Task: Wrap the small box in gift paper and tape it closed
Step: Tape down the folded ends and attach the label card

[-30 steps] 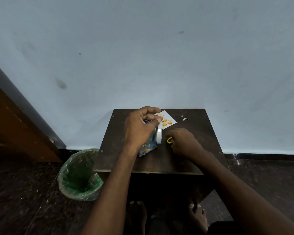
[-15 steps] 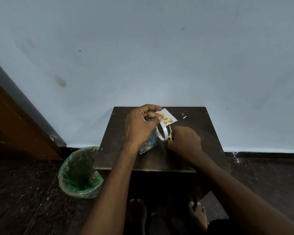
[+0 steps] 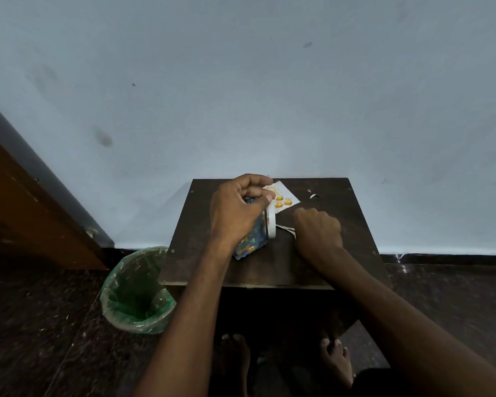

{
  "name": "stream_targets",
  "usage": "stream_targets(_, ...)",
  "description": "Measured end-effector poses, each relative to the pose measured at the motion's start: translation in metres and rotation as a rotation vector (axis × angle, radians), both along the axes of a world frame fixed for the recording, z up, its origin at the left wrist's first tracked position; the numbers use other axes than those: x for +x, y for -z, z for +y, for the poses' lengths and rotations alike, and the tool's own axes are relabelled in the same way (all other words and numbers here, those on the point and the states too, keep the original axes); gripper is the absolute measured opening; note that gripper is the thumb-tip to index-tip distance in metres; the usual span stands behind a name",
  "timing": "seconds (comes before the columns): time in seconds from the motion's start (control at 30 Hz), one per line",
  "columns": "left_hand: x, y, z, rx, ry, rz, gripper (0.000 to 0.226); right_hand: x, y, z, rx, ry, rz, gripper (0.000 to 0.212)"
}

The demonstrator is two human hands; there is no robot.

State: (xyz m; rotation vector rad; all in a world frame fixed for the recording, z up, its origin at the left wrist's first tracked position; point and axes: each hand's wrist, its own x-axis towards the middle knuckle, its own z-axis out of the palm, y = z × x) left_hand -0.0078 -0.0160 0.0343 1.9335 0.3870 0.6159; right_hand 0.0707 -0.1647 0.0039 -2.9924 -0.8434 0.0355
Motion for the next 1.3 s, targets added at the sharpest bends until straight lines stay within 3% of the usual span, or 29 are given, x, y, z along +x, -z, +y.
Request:
stream_targets(0.1, -0.001, 0.000, 0.001, -0.004, 0.006, -0.009, 0.025, 0.007, -0.001, -0.010, 0.048, 0.026, 0.026, 0.037)
stream_targets(0.17, -0.001, 0.000, 0.001, 0.000, 0.006, -0.009, 0.025, 0.017, -0.001, -0.018, 0.120, 0.029, 0.066, 0.028)
stream_targets(0.23, -0.001, 0.000, 0.000, 0.006, 0.003, -0.008, 0.024, 0.029, -0.003, -0.024, 0.269, 0.029, 0.138, 0.024)
stream_targets(0.4, 0.001, 0.003, 0.001, 0.010, 0.004, -0.022, 0.023, 0.040, -0.028, -0.031, 0.600, 0.008, 0.320, 0.050)
stream_targets(0.47, 0.001, 0.004, 0.001, 0.016, -0.001, -0.025, 0.023, 0.041, -0.038, -0.034, 0.683, -0.033, 0.376, 0.044)
stream_targets(0.67, 0.002, 0.004, 0.001, 0.042, -0.006, -0.028, 0.024, 0.046, -0.054, -0.047, 0.591, -0.147, 0.333, 0.032)
stream_targets(1.3, 0.000, 0.002, -0.003, 0.143, 0.066, -0.056, 0.033, 0.034, -0.060, -0.037, 0.651, -0.206, 0.387, 0.036)
